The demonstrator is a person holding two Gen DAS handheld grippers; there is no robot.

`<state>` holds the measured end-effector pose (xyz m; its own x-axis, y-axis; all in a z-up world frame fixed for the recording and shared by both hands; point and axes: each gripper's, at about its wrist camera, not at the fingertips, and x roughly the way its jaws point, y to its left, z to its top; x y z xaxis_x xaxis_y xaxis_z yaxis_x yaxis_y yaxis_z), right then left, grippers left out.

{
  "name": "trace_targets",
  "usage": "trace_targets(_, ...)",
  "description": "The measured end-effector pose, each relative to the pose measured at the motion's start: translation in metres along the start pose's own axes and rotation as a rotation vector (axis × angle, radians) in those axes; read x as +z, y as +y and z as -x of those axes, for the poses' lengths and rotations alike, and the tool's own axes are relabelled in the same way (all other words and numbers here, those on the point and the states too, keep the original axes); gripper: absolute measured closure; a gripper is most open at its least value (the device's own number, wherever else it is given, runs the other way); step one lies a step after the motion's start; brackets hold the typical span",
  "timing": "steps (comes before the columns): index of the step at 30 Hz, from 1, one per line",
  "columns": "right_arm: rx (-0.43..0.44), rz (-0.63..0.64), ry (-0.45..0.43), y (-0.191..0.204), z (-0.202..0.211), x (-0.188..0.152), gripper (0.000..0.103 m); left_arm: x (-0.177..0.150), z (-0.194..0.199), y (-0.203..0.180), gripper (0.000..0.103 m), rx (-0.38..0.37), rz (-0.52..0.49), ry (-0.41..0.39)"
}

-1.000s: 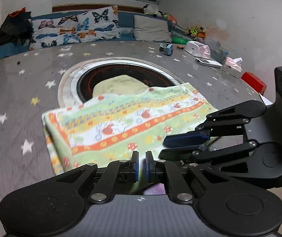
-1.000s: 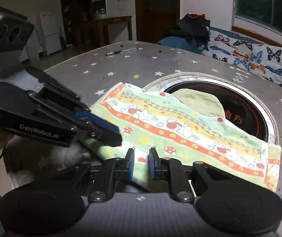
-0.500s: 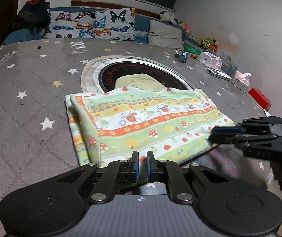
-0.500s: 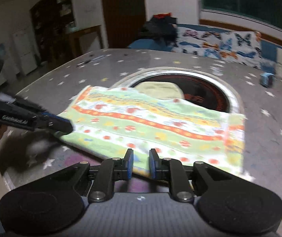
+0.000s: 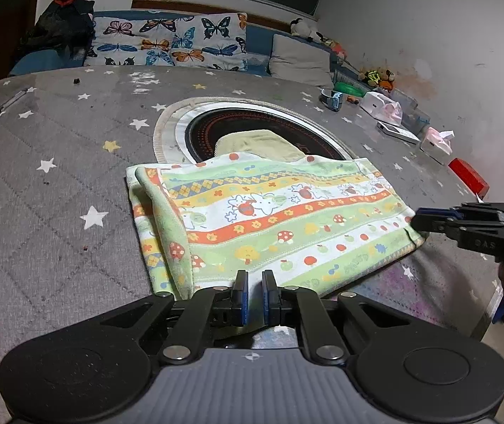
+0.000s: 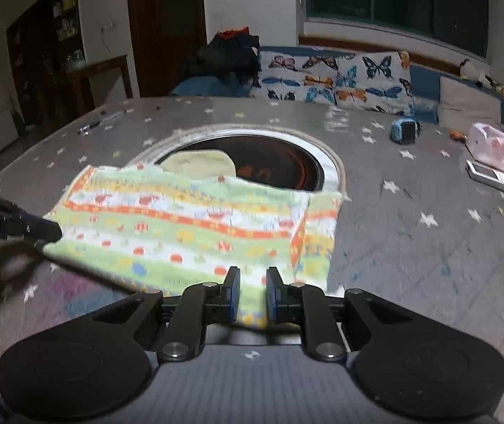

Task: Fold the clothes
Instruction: 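Smooth the folded shirt edges with both tools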

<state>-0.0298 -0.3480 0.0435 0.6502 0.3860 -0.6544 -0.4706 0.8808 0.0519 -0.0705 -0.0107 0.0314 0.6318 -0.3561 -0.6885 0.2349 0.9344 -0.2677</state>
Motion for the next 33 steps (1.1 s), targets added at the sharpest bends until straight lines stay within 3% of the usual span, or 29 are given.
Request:
trace_targets(4, 0.009, -0.019, 0.042, -0.006, -0.018, 0.001, 0.088, 0.003, 0.002, 0.005, 0.093, 0.008, 0.015, 0.008)
trace_targets(10, -0.002, 0.008, 0.013, -0.007, -0.027, 0.022, 0.087, 0.018, -0.004, 0.009, 0.092, 0.031, 0.028, 0.012)
trace_targets(17, 0.005, -0.01, 0.054, -0.018, -0.057, 0.036, 0.087, 0.033, -0.015, 0.025, 0.092, 0.069, 0.059, 0.016)
trace_targets(19, -0.01, -0.002, 0.044, -0.017, -0.058, 0.04, 0.085, 0.036, -0.016, 0.029, 0.092, 0.081, 0.065, 0.009)
trace_targets(20, -0.019, -0.001, 0.038, -0.017, -0.059, 0.042, 0.078, 0.039, -0.016, 0.03, 0.092, 0.094, 0.064, -0.001)
trace_targets(21, -0.029, -0.002, 0.032, -0.018, -0.059, 0.043, 0.072, 0.041, -0.016, 0.03, 0.091, 0.113, 0.062, -0.011)
trace_targets(26, -0.067, -0.042, 0.016, -0.032, -0.07, 0.051, 0.071, 0.052, -0.018, 0.037, 0.077, 0.199, 0.069, -0.057)
trace_targets(28, -0.072, -0.057, 0.016, -0.037, -0.075, 0.053, 0.071, 0.055, -0.02, 0.039, 0.068, 0.239, 0.071, -0.076)
trace_targets(33, -0.065, -0.06, 0.015, -0.04, -0.082, 0.054, 0.072, 0.059, -0.029, 0.046, 0.07, 0.246, 0.072, -0.074)
